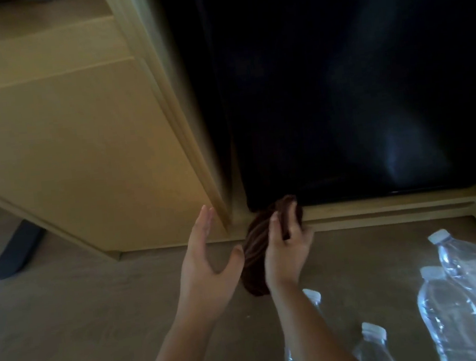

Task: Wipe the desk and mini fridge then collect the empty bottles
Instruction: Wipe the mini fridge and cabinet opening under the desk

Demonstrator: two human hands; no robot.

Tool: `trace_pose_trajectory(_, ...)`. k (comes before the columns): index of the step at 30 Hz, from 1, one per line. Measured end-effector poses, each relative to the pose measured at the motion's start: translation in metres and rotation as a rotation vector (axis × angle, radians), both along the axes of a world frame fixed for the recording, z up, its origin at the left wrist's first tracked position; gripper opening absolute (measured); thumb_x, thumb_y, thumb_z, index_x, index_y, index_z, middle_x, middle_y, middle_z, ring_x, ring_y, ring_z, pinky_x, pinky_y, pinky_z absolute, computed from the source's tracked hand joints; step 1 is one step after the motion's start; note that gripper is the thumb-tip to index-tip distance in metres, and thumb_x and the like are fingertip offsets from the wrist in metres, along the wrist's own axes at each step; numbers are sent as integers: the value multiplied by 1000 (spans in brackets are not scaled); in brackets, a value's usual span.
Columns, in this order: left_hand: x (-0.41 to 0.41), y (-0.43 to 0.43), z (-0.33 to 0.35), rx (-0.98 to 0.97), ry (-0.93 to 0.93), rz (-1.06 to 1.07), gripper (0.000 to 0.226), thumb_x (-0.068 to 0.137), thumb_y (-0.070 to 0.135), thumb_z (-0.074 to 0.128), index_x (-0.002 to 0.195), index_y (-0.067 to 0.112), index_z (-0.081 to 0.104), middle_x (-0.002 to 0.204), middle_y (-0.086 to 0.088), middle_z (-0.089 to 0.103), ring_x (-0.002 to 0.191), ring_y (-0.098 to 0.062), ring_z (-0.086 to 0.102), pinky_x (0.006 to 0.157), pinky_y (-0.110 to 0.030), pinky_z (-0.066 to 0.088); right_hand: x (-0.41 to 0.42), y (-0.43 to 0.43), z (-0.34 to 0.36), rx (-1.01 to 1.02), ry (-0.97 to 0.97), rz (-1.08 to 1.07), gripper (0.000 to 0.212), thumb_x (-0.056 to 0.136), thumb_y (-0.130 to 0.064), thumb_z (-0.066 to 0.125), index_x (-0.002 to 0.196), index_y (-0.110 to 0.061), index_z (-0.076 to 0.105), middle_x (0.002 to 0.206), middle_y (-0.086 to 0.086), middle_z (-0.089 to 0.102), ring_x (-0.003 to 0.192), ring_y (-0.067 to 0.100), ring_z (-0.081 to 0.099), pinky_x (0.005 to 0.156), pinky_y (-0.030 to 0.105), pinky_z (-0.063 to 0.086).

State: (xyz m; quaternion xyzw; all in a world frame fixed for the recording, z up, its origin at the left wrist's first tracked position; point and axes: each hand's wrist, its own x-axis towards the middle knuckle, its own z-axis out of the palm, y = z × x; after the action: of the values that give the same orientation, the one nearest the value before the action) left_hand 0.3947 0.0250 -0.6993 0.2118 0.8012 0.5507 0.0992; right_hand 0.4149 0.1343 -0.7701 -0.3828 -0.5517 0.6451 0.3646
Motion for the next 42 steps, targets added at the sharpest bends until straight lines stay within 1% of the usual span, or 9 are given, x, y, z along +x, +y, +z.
trace_pose_trajectory(2, 0, 7, -6, 1, 41, -32, 71, 76, 24, 66, 137, 32, 30, 139, 13, 43, 129, 3, 35, 108, -24, 30, 15, 32, 3, 16, -132, -317, 43, 90, -20, 56, 132, -15, 47, 109, 19, 46, 96, 25, 51, 85, 11, 32)
trace_pose_trajectory(6, 4, 27, -3, -8, 16, -89, 70, 82, 7, 64, 136, 34, 31, 139, 18, 40, 128, 9, 33, 104, -10, 28, 42, 99, 30, 108, -93, -585, 44, 91, -18, 56, 133, -12, 46, 118, 21, 47, 100, 20, 52, 90, 9, 34)
trace_pose_trajectory(11, 4, 42, -1, -3, 2, -106, 70, 82, 9, 64, 140, 28, 29, 139, 19, 39, 127, 9, 34, 106, -35, 37, 28, 101, 31, 137, -44, -528, 45, 91, -14, 55, 135, -14, 43, 119, 17, 35, 111, 23, 50, 104, 24, 36)
trace_pose_trajectory(16, 5, 28, -7, 29, -10, -35, 73, 79, 5, 67, 139, 24, 28, 138, 10, 42, 126, 4, 38, 104, -17, 32, 1, 37, 27, 134, -10, -323, 52, 90, -8, 54, 138, -13, 35, 110, 7, 30, 92, -9, 45, 82, -9, 22)
trace_pose_trajectory(22, 9, 12, -3, 2, -49, 34, 74, 81, 2, 62, 141, 25, 25, 142, 7, 39, 130, -2, 36, 107, -30, 32, -11, -5, 11, 336, -97, 11, 46, 92, -19, 53, 136, -29, 41, 120, -4, 29, 110, 15, 43, 96, 21, 36)
trace_pose_trajectory(26, 10, 16, -4, 8, -49, 77, 71, 82, 3, 61, 141, 22, 28, 140, 6, 42, 128, -3, 39, 107, -34, 34, 11, 14, 4, 456, -137, 83, 45, 90, -17, 56, 133, -27, 46, 116, -4, 32, 106, 12, 44, 93, 3, 28)
trace_pose_trajectory(28, 11, 24, -5, 25, -53, 85, 70, 81, 1, 62, 140, 19, 30, 136, 8, 44, 127, -4, 41, 107, -37, 34, 26, 32, 6, 471, -145, 32, 49, 89, -15, 58, 132, -29, 43, 116, -1, 34, 104, 12, 42, 91, -3, 23)
trace_pose_trajectory(34, 17, 53, 4, 21, -92, -18, 73, 84, 7, 60, 143, 29, 23, 144, 11, 36, 131, 2, 32, 108, -25, 28, 69, 107, 26, 424, -123, -384, 52, 85, -14, 62, 133, -20, 41, 115, 23, 42, 109, 30, 49, 99, 21, 33)
trace_pose_trajectory(42, 13, 50, 5, 11, -62, -58, 76, 84, 8, 60, 133, 45, 15, 145, 16, 30, 131, 7, 27, 109, -22, 24, 44, 107, 33, 377, -41, -472, 45, 89, -9, 58, 132, -13, 46, 119, 17, 39, 105, 15, 46, 92, -2, 27)
